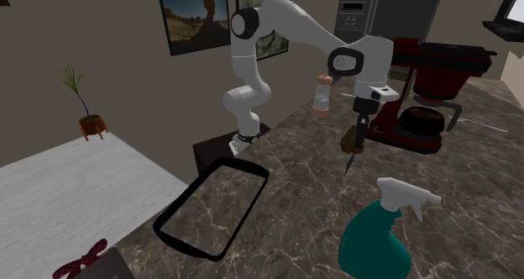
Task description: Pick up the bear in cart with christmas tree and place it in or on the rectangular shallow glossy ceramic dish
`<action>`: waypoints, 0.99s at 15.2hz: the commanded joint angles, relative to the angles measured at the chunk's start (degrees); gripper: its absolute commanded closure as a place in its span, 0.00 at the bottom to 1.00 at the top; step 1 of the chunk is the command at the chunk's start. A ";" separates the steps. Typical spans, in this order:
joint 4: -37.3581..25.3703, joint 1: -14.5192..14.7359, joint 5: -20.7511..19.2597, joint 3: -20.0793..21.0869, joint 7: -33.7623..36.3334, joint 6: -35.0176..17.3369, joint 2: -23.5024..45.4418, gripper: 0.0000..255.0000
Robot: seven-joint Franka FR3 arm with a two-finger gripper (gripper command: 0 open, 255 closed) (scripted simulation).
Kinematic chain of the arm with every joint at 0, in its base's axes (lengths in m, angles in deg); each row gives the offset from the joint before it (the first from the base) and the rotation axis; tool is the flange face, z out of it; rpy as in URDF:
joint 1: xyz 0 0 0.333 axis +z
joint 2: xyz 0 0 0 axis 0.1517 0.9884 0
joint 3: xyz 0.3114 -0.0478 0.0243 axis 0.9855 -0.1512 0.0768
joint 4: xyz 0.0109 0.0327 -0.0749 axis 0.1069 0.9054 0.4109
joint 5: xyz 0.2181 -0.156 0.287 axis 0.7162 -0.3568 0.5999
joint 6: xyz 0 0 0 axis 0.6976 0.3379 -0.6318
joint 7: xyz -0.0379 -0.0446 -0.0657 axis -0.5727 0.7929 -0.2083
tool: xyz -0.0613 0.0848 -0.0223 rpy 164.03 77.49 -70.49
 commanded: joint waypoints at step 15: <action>-8.11 0.03 0.90 -0.15 -1.43 9.86 -1.83 1.00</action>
